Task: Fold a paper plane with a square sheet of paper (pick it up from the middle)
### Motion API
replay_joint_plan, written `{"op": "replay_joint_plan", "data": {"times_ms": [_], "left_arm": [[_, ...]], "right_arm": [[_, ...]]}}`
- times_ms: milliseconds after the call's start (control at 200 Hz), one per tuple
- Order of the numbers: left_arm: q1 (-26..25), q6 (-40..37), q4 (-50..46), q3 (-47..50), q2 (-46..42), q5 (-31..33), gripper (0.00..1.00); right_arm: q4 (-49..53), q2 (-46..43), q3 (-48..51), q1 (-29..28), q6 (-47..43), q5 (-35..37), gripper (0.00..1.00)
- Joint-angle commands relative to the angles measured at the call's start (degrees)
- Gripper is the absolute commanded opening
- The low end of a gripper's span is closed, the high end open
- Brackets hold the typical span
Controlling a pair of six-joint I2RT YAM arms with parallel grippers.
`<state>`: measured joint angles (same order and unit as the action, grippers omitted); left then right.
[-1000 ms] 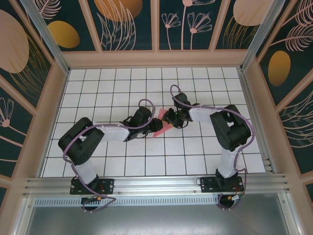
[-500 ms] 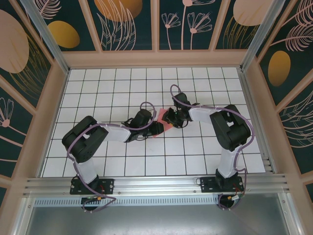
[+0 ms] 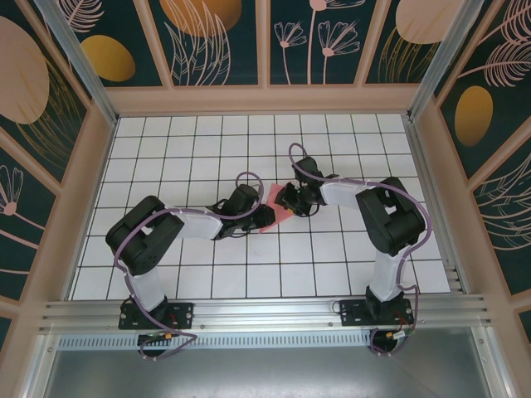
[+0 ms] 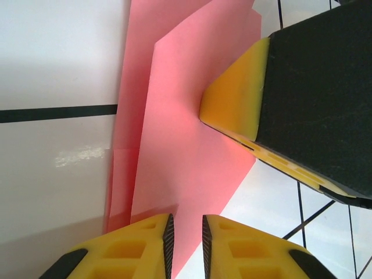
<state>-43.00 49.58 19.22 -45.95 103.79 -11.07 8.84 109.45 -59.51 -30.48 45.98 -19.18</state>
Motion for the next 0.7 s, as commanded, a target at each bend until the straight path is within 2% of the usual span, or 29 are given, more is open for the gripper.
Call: {"op": "replay_joint_plan", "data": {"times_ms": [0, 696], "left_arm": [[0.40, -0.74, -1.96, -1.07, -0.01, 1.95, 0.24], [0.38, -0.19, -3.78, -1.29, 0.85, 3.57, 0.23]], "right_arm": [[9.79, 19.30, 7.62, -0.11, -0.45, 15.77, 0.40], [9.88, 20.23, 7.49, -0.24, -0.66, 15.91, 0.40]]}}
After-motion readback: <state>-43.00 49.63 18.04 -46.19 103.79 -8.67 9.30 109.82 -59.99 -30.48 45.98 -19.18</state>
